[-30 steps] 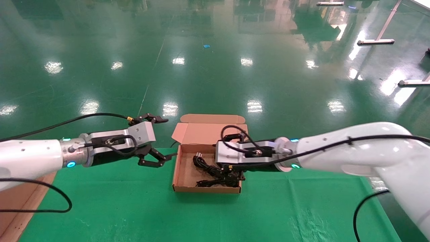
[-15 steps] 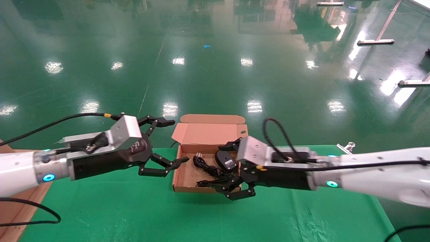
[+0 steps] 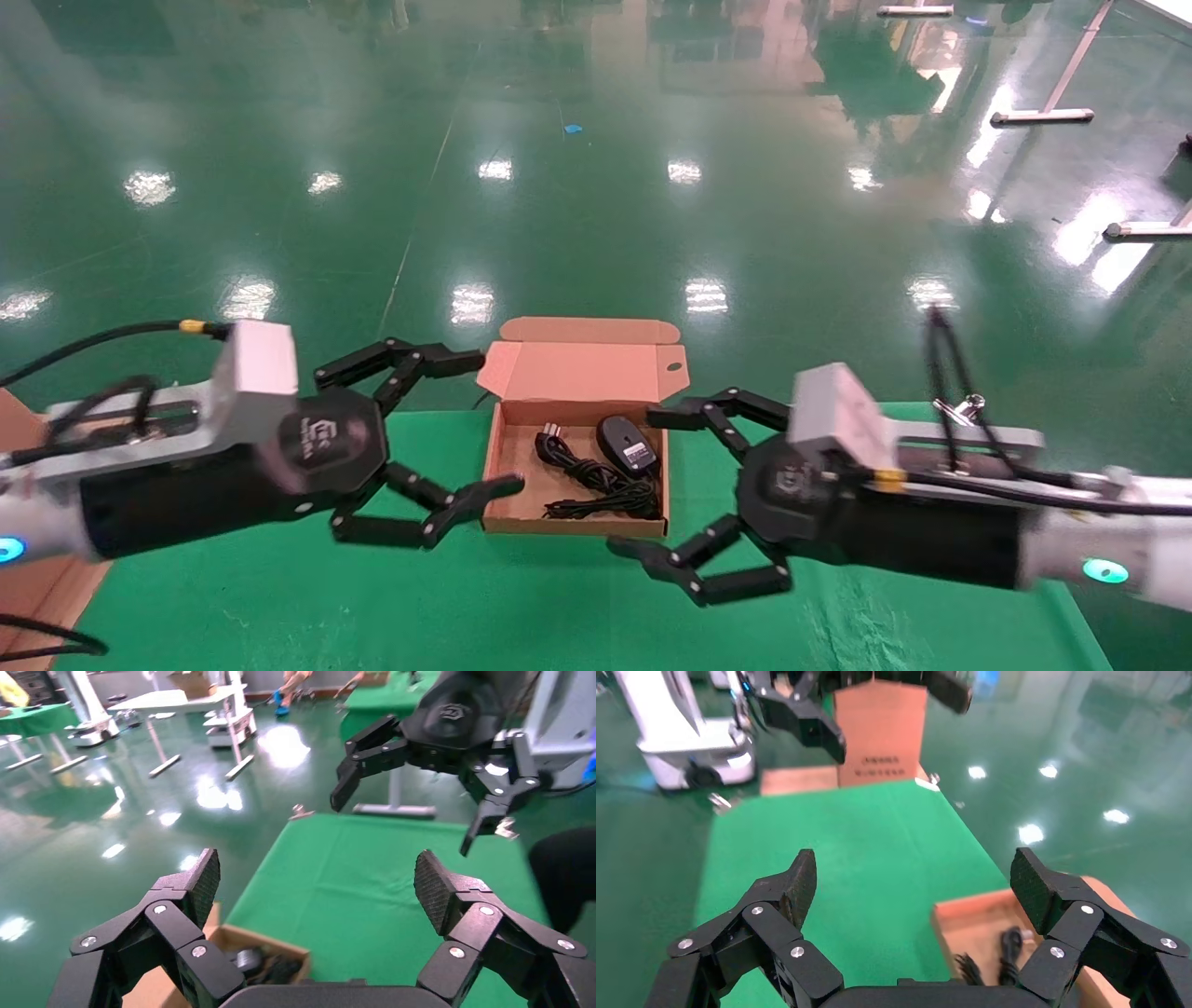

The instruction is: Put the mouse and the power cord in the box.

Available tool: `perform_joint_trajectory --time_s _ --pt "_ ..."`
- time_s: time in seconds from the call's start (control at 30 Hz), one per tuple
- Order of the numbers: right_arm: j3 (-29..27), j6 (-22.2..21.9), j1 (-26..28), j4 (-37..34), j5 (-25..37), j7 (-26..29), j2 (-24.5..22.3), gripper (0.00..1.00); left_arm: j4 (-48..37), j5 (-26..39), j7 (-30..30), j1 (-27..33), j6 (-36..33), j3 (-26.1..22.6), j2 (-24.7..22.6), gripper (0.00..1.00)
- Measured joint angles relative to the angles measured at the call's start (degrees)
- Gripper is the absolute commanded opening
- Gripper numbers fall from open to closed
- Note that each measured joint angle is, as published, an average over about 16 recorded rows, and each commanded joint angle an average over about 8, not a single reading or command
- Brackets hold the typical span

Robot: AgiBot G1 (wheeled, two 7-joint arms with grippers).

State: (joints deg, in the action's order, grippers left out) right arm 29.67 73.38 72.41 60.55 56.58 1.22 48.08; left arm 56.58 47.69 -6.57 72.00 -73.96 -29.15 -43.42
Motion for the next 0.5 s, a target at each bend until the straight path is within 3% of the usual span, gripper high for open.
perform_joint_trajectory --time_s 0.5 --pt "-11.01 9.93 -8.74 10.50 -11.89 7.62 -10.53 1.00 13.25 -4.52 13.45 -8.12 -9.14 10.23 6.53 1.00"
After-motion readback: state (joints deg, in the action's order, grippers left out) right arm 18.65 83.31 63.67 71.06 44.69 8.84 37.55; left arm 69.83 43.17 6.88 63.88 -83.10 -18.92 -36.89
